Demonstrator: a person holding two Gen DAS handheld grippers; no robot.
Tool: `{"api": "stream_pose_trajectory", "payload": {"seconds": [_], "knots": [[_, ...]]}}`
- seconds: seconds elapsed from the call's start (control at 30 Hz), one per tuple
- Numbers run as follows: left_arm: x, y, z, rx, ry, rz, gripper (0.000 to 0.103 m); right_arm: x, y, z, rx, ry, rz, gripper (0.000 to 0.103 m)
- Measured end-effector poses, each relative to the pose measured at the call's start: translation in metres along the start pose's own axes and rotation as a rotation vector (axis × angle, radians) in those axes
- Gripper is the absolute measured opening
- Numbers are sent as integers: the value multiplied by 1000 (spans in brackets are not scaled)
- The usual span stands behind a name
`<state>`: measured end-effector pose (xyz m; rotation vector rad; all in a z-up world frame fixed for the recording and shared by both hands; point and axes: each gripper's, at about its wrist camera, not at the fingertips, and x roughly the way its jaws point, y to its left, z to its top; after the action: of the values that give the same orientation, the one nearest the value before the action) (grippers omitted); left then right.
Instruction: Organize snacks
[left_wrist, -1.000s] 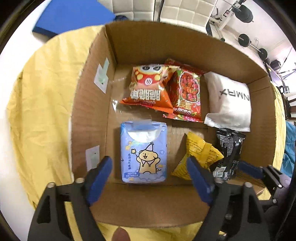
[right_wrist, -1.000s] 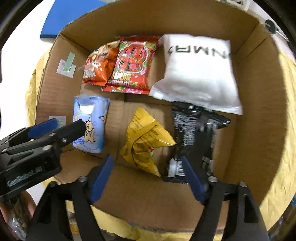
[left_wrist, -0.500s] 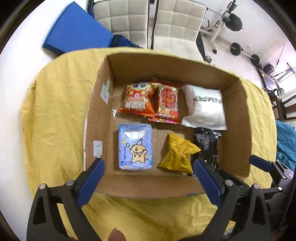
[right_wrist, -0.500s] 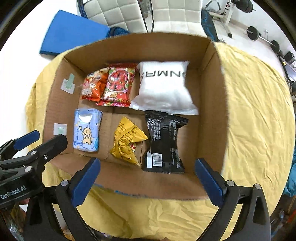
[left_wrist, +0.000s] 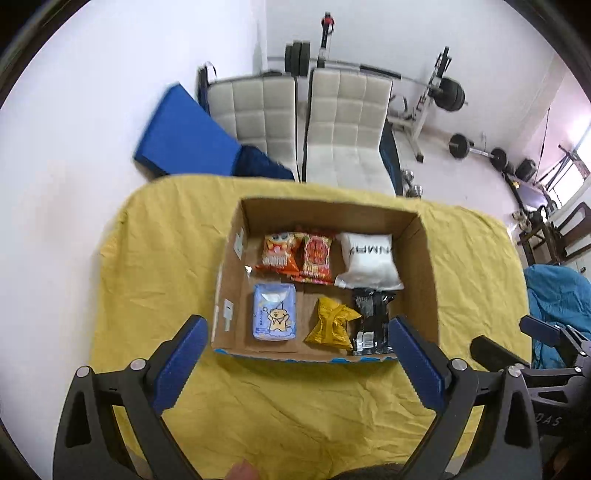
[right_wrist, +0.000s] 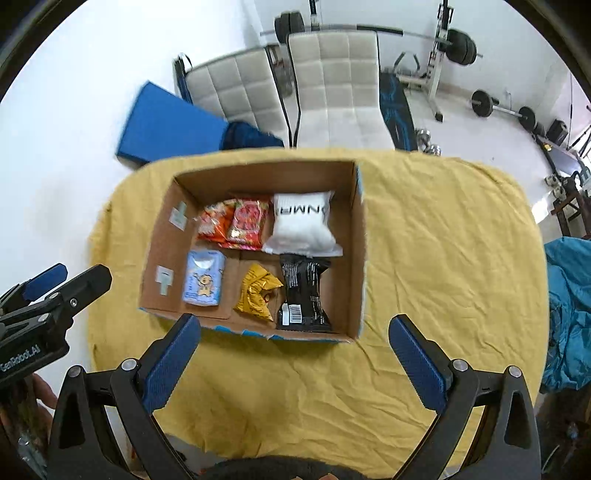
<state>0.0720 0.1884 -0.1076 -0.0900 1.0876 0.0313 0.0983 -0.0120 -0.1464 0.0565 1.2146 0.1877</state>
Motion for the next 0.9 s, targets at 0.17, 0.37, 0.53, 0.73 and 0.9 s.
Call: {"api": "stream_pose_trajectory", "payload": {"seconds": [0.17, 0.37, 0.53, 0.73, 0.9], "knots": [[-45, -5, -5, 6, -59, 10, 100, -57, -4, -11, -3, -83, -8, 103], [-84, -10, -12, 11, -106, 20, 100, -105, -4, -23, -2, -143, 1, 103], [-103, -10, -16, -3, -142, 22, 100, -130, 0, -31, -16, -171, 0, 103], [-115, -11, -21, -15, -160, 19, 100, -148, 2, -37, -24, -190, -9, 103], [-117, -14, -25, -13, -155, 23, 100, -152, 2, -38, -21, -191, -20, 103]]}}
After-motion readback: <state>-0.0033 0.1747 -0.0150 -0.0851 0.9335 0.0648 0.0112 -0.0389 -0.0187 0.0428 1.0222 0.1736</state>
